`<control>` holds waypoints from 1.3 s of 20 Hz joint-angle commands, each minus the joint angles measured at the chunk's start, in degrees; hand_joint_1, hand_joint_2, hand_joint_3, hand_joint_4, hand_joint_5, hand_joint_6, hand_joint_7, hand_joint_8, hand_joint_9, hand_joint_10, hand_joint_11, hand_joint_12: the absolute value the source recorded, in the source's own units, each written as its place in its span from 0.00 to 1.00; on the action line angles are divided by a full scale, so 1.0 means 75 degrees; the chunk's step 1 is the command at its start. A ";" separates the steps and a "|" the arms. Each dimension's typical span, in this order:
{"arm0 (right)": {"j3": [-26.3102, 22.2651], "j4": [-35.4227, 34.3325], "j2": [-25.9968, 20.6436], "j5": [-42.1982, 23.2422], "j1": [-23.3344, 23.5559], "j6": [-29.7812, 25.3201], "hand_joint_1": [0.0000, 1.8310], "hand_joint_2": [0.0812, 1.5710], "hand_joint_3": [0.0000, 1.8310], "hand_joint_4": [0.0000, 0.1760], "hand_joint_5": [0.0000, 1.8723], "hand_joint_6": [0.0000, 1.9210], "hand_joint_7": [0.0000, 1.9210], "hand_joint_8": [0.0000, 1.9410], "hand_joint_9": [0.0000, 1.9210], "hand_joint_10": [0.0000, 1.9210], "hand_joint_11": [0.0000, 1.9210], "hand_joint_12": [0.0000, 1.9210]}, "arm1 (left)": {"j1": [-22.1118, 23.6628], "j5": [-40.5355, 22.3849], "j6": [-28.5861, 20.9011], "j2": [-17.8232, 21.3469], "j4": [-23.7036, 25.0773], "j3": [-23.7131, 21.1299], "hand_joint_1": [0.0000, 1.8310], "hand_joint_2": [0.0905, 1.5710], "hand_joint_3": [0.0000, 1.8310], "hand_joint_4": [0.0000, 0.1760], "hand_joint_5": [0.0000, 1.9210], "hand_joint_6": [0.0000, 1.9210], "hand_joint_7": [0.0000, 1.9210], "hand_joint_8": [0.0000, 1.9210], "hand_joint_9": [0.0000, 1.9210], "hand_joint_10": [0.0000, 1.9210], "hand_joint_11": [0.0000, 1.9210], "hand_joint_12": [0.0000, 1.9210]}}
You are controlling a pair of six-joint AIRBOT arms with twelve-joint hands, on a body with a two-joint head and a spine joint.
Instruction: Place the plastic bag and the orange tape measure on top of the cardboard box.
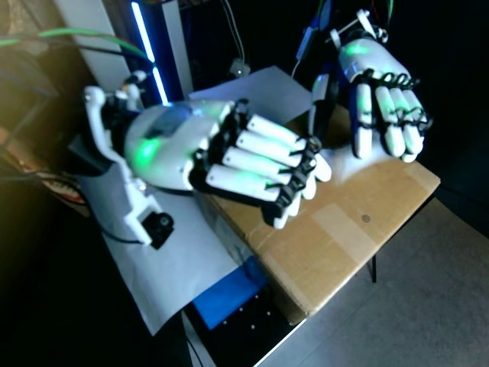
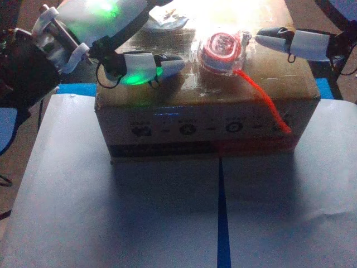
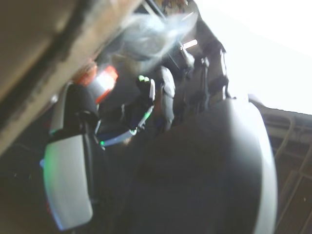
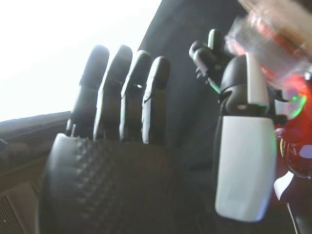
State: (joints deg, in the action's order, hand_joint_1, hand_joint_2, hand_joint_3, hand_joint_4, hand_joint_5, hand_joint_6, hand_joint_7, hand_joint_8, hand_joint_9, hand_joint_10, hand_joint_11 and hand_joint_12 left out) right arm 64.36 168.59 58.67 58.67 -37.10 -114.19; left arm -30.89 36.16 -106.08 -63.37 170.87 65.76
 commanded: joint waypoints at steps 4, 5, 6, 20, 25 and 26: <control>-0.0055 0.0208 -0.0107 0.0938 0.0064 -0.0021 0.55 0.56 0.00 0.00 0.29 0.19 0.22 0.50 0.19 0.67 0.13 0.90 | -0.0017 0.0800 0.0051 0.0089 0.0228 -0.0099 0.50 0.51 0.00 0.81 0.02 0.00 0.00 0.00 0.00 0.00 0.00 0.15; -0.0075 0.0212 -0.0131 0.0954 0.0064 -0.0021 0.55 0.56 0.00 0.00 0.30 0.16 0.22 0.51 0.19 0.67 0.13 0.90 | -0.0038 0.0847 0.0051 0.0113 0.0228 -0.0127 0.49 0.52 0.00 0.80 0.02 0.00 0.00 0.00 0.00 0.00 0.00 0.16; -0.0097 0.0224 -0.0153 0.0980 0.0064 -0.0021 0.56 0.56 0.00 0.00 0.31 0.15 0.22 0.51 0.19 0.66 0.14 0.89 | -0.0046 0.0870 0.0050 0.0127 0.0228 -0.0145 0.49 0.52 0.00 0.77 0.02 0.00 0.00 0.00 0.00 0.00 0.00 0.16; -0.1282 0.0359 -0.1203 0.3003 -0.0406 -0.0024 0.48 0.55 0.00 0.00 0.14 0.18 0.09 0.51 0.06 0.66 0.00 0.89 | -0.0514 0.3696 0.0037 0.1653 0.0228 -0.1439 0.40 0.60 0.00 0.37 0.05 0.00 0.00 0.00 0.00 0.00 0.00 0.21; -0.1562 0.0406 -0.1590 0.3881 -0.1110 -0.0901 0.45 0.54 0.00 0.06 0.08 0.00 0.09 0.00 0.05 0.11 0.00 0.45 | -0.1168 0.5314 -0.0473 0.2341 0.0185 -0.1889 0.43 0.54 0.00 0.68 0.08 0.01 0.03 0.00 0.02 0.01 0.00 0.56; -0.1572 0.0373 -0.1632 0.4104 -0.1252 -0.1147 0.44 0.54 0.00 0.03 0.06 0.00 0.07 0.00 0.04 0.08 0.00 0.42 | -0.1303 0.5507 -0.0702 0.2407 0.0183 -0.1887 0.44 0.55 0.01 0.55 0.08 0.01 0.04 0.01 0.04 0.02 0.00 0.65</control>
State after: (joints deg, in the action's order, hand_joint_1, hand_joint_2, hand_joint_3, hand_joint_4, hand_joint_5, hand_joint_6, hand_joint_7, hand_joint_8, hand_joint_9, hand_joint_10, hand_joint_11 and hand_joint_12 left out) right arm 52.58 170.47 46.65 81.45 -47.72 -123.02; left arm -41.54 69.49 -111.50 -45.39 171.15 51.46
